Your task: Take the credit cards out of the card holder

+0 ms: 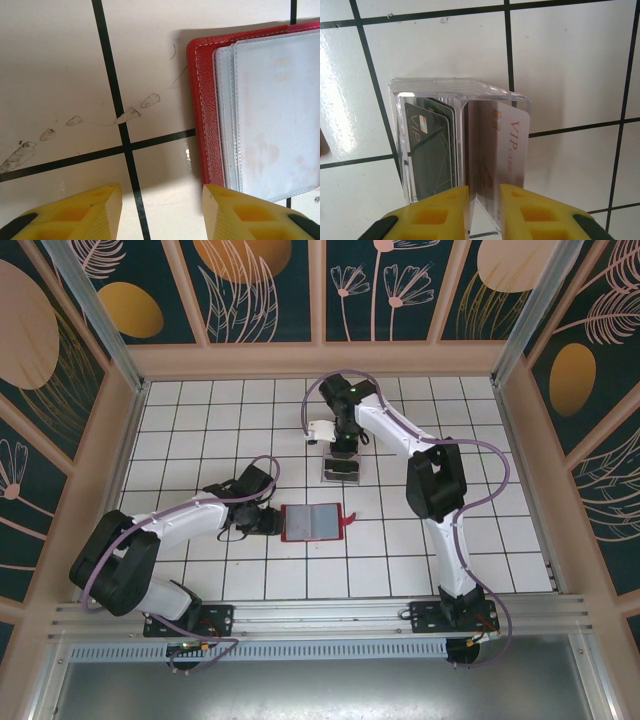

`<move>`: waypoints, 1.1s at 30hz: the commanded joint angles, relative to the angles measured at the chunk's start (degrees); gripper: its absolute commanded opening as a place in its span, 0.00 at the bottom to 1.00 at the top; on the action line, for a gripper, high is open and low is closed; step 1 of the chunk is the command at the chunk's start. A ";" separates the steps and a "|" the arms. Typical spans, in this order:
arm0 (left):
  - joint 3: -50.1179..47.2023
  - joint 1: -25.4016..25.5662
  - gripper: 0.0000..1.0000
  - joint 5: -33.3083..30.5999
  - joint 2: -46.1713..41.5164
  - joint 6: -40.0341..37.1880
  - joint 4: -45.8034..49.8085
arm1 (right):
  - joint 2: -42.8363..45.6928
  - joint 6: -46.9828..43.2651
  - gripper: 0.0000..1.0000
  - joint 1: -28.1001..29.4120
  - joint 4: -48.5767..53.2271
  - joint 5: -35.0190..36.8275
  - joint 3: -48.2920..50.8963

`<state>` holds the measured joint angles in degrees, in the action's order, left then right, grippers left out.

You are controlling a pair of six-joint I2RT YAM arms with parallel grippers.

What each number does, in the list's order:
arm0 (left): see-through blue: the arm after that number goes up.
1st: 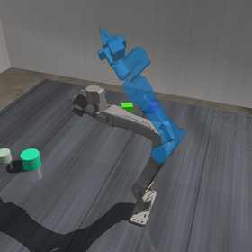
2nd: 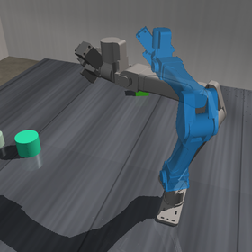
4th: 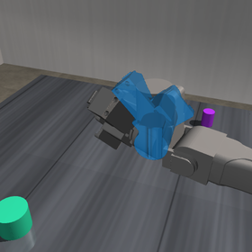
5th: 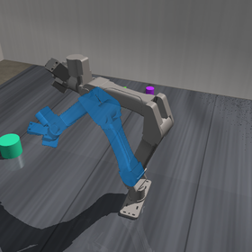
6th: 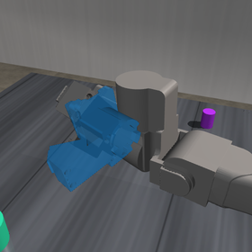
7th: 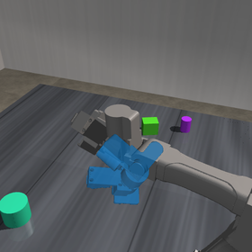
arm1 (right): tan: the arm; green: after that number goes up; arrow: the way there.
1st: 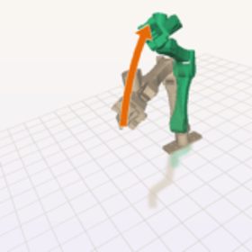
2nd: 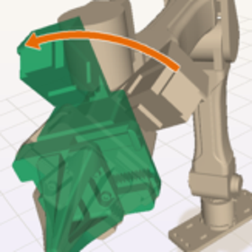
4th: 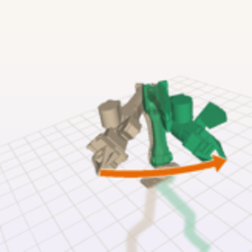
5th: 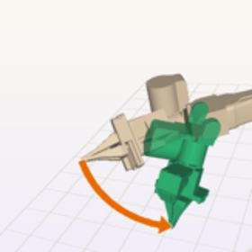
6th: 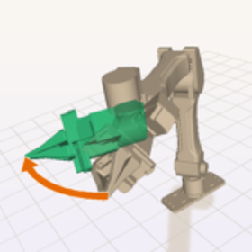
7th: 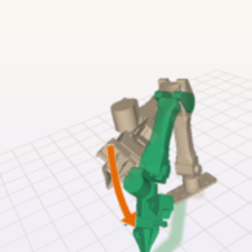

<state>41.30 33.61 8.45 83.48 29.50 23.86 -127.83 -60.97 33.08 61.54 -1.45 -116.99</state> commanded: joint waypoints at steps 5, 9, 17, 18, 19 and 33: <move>-0.69 -0.04 0.47 -0.98 -1.27 0.74 1.07 | 0.84 0.90 0.25 -0.05 -3.51 5.15 -0.49; -0.84 -0.04 0.47 -0.98 -1.63 0.81 1.01 | 1.42 1.40 0.28 0.05 -2.95 4.17 -1.20; -0.96 -0.09 0.47 -0.73 -1.28 0.87 0.65 | 2.20 2.97 0.49 0.59 -1.68 -0.32 0.10; -1.05 -0.03 0.47 -0.83 -1.38 0.89 0.62 | 1.94 3.05 0.49 0.67 -1.78 -0.04 0.47; -1.04 -0.03 0.47 -0.89 -1.39 0.85 0.66 | 1.60 3.05 0.49 0.57 -1.95 0.43 0.81; -1.38 -0.04 0.47 -0.97 -1.71 0.93 0.57 | -1.03 2.63 0.50 -0.28 -4.45 2.05 1.35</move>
<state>40.62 33.61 8.29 82.85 29.87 23.83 -127.81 -58.54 33.30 57.87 0.10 -116.31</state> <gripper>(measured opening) 0.474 0.498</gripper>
